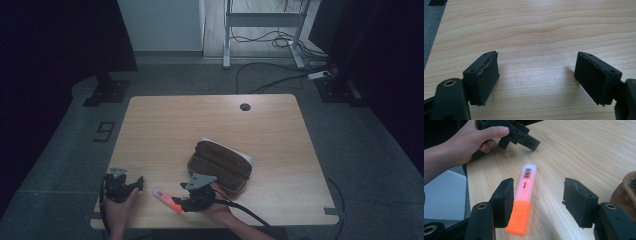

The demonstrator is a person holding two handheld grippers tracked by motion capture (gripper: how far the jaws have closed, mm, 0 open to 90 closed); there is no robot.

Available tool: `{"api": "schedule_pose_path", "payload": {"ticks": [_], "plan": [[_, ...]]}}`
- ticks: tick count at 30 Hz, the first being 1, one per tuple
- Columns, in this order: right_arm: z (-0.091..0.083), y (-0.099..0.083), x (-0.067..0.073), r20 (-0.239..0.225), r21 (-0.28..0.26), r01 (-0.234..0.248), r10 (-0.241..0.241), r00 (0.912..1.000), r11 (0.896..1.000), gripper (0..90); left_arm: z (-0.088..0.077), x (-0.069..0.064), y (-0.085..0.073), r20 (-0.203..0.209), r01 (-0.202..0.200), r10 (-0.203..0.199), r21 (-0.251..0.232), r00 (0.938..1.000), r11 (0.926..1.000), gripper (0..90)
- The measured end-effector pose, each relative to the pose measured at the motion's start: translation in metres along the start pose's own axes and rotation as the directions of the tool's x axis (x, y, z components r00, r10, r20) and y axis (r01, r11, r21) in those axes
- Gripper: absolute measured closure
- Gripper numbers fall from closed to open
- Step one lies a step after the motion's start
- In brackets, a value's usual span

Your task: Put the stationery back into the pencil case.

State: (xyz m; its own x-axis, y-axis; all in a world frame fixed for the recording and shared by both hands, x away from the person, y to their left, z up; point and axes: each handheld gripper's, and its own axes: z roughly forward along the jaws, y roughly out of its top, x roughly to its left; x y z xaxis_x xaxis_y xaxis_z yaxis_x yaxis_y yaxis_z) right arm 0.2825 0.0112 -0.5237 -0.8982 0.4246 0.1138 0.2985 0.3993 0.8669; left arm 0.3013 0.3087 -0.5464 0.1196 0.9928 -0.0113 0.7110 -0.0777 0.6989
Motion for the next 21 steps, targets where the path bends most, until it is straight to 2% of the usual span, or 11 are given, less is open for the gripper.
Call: {"api": "schedule_pose_path", "payload": {"ticks": [5,12,21], "plan": [[0.007,-0.002,0.002,-0.016,0.026,-0.013,0.014,0.9998,1.000,43.2,0.000,0.000,0.000,0.000,0.000,0.000,0.000,1.0000,1.0000,19.4],[0.019,-0.007,0.007,-0.029,0.078,-0.008,0.011,0.9995,0.997,45.0,0.000,0.000,0.000,0.000,-0.002,0.002,0.002,1.0000,1.0000,19.4],[0.029,-0.010,0.011,-0.023,0.117,0.016,-0.013,0.9996,0.993,46.0,0.000,0.000,0.000,0.000,-0.002,0.002,0.002,1.0000,1.0000,19.4]]}}
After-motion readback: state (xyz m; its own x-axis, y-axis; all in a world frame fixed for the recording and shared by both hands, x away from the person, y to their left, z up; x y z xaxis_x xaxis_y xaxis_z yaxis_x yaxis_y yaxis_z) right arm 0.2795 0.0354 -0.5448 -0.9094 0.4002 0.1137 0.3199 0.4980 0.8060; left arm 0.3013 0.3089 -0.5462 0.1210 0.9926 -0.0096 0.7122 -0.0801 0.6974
